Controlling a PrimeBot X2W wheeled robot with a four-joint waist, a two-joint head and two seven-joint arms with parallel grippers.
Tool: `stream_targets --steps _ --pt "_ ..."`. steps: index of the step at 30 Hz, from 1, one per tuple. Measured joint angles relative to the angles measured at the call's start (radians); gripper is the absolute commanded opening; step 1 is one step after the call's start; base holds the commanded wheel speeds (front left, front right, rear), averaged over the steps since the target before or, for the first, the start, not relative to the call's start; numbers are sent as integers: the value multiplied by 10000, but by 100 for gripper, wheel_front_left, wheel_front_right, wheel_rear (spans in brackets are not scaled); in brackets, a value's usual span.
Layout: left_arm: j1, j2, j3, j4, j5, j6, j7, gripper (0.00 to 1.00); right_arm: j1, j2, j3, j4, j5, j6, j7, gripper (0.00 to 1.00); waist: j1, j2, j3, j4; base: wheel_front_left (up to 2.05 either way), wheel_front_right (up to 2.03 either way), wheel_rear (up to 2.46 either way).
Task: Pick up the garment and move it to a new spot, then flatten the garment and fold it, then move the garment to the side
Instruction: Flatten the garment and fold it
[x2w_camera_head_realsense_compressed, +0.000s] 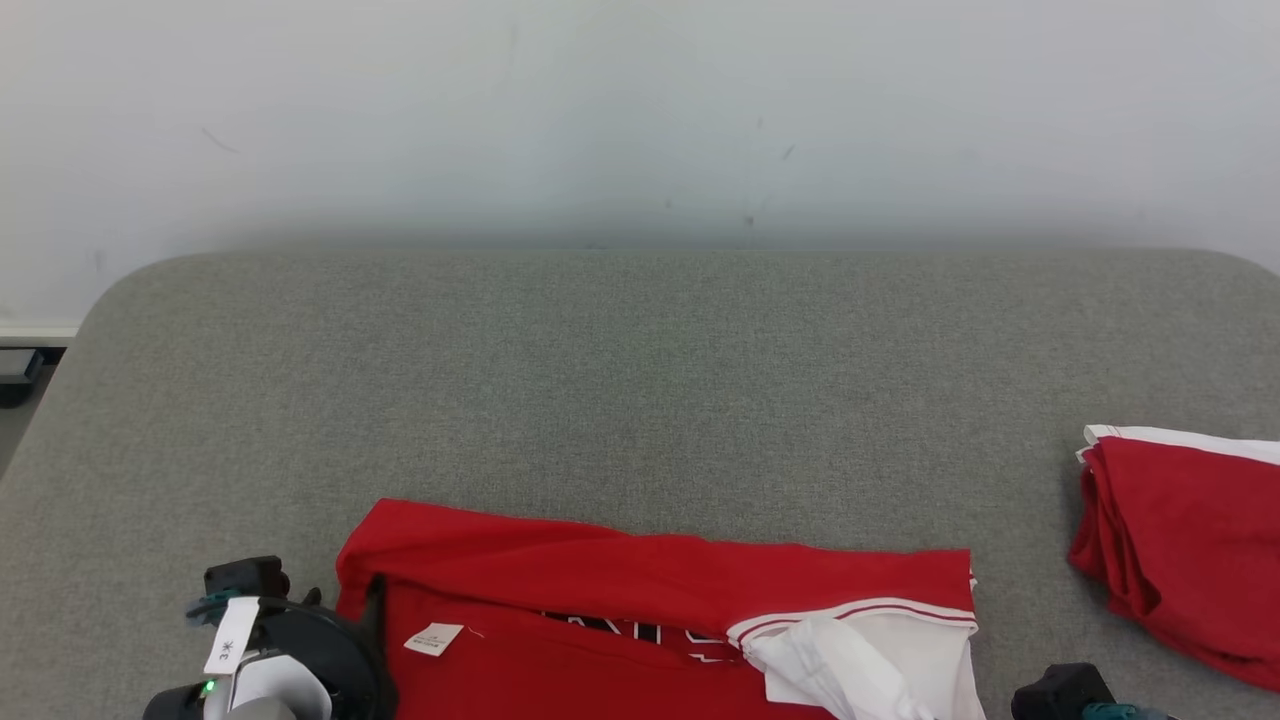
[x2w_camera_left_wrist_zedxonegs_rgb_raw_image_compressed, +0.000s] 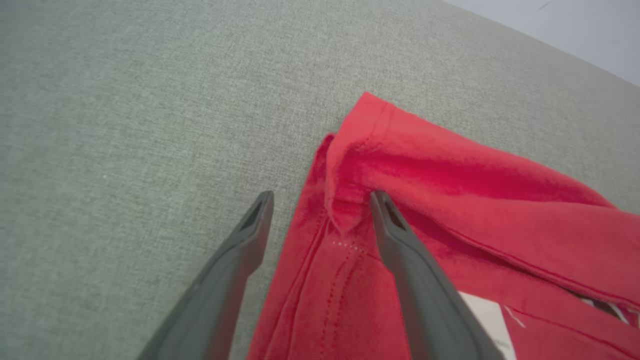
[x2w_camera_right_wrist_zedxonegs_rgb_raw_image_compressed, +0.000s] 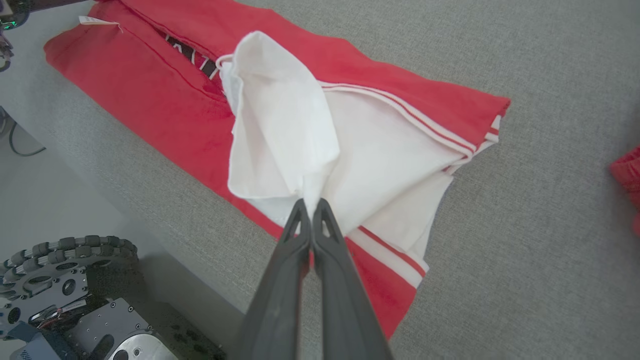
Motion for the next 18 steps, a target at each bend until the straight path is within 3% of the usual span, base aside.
stream_targets --steps 13,14,15,16,18 --pt "5 244 31 -443 31 437 -550 100 435 -75 10 -35 351 -305 571 0 0 0 -38 135 0 0 0" --pt "6 247 27 -470 31 439 -554 100 442 -75 12 -31 351 -314 589 11 0 0 -32 154 0 0 0" --pt "8 280 27 -525 36 451 -639 100 444 -75 10 -23 351 -345 667 36 0 0 -21 179 0 0 0" --pt "18 291 19 -596 81 489 -667 100 454 -77 -6 0 351 -368 677 100 0 0 -10 200 0 0 0" --pt "57 301 6 -681 111 633 -694 100 470 -77 -13 19 351 -431 752 100 0 0 1 213 0 0 0"
